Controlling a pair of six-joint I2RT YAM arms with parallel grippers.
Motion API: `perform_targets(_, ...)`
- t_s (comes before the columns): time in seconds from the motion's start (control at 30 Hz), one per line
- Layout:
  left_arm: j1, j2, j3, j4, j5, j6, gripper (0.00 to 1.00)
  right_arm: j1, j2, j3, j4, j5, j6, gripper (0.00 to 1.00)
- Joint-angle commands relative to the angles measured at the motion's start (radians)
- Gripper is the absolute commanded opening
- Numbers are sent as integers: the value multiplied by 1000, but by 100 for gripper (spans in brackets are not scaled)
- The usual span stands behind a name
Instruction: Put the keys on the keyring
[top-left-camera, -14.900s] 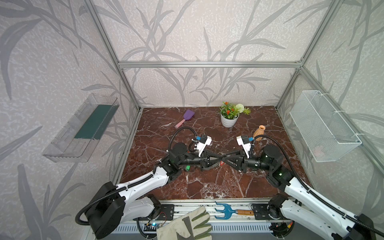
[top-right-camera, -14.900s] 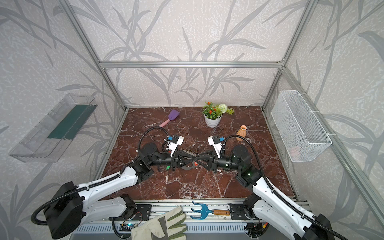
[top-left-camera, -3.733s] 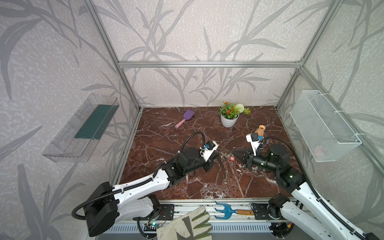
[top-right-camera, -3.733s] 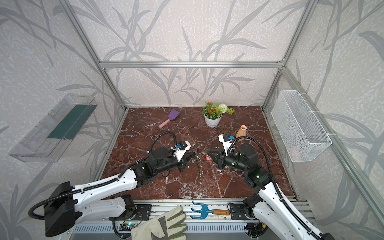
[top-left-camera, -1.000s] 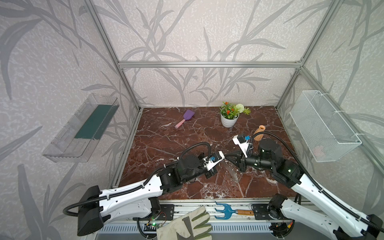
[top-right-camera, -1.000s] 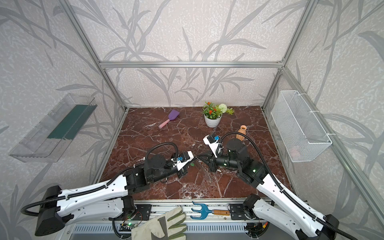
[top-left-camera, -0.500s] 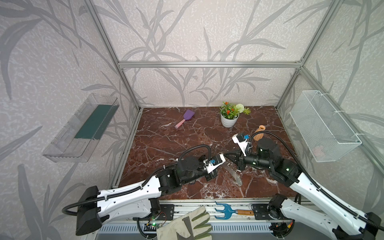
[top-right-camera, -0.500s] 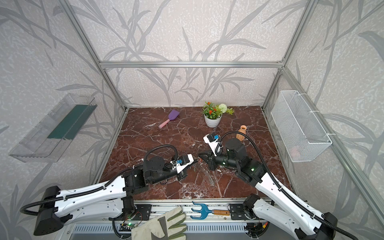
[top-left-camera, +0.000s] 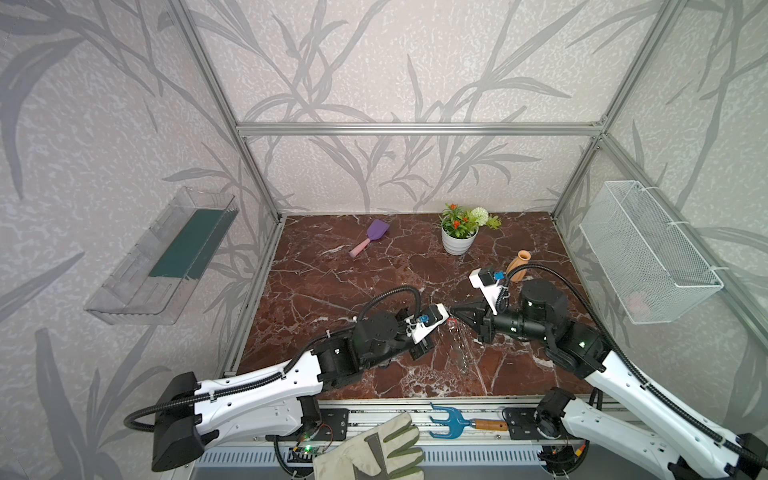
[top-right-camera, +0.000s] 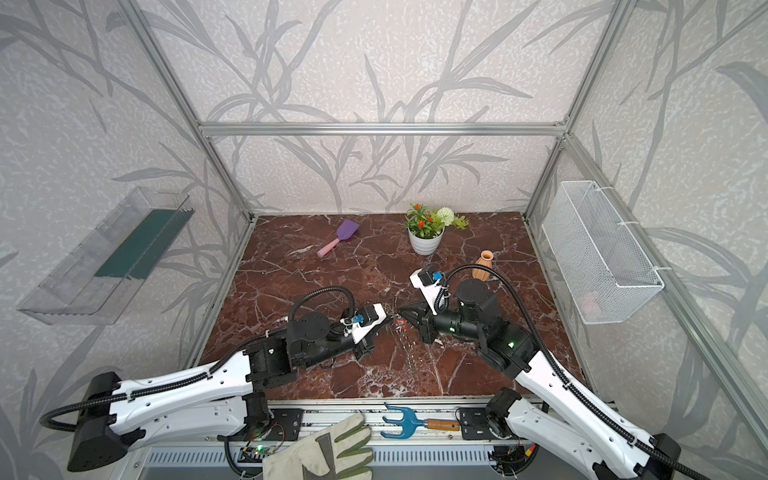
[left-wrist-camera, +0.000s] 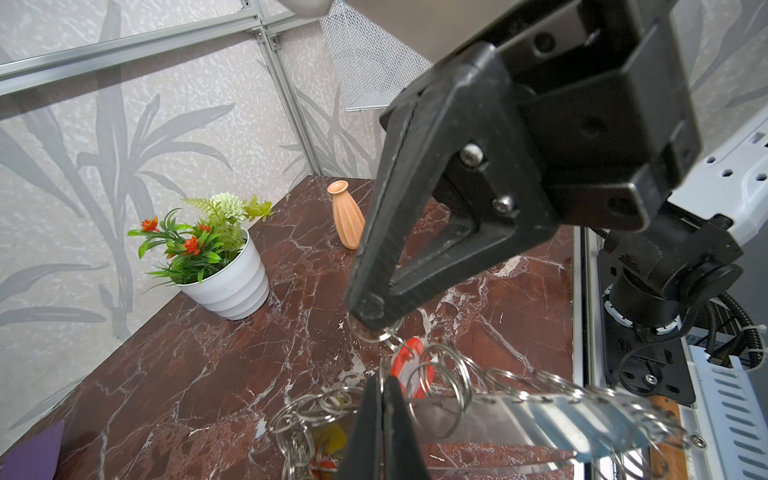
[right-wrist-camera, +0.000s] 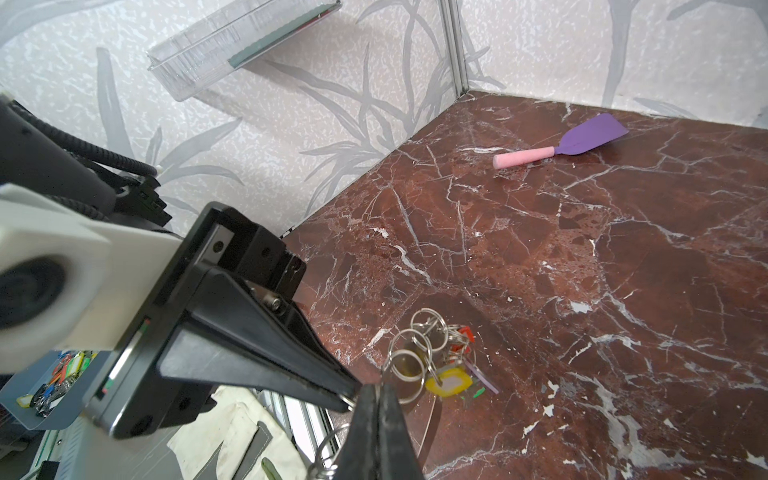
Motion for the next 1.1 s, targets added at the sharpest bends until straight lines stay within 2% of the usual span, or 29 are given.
perform_targets(0.0,-3,-1,40,28,-18,-1,0,7,9,-11,34,-37,6,0)
perform_targets(0.4,-3,7,36,34,-26,-5,0,37,37,-10,36,-23,0,0)
perform_targets(0.77,-1,-7,16,29,-93,-21,0,40,4,-20,26,13,0,0)
perform_targets(1.07,-1,-2,23,35,-68,-21,0,49,30,-28,46,5,2,0)
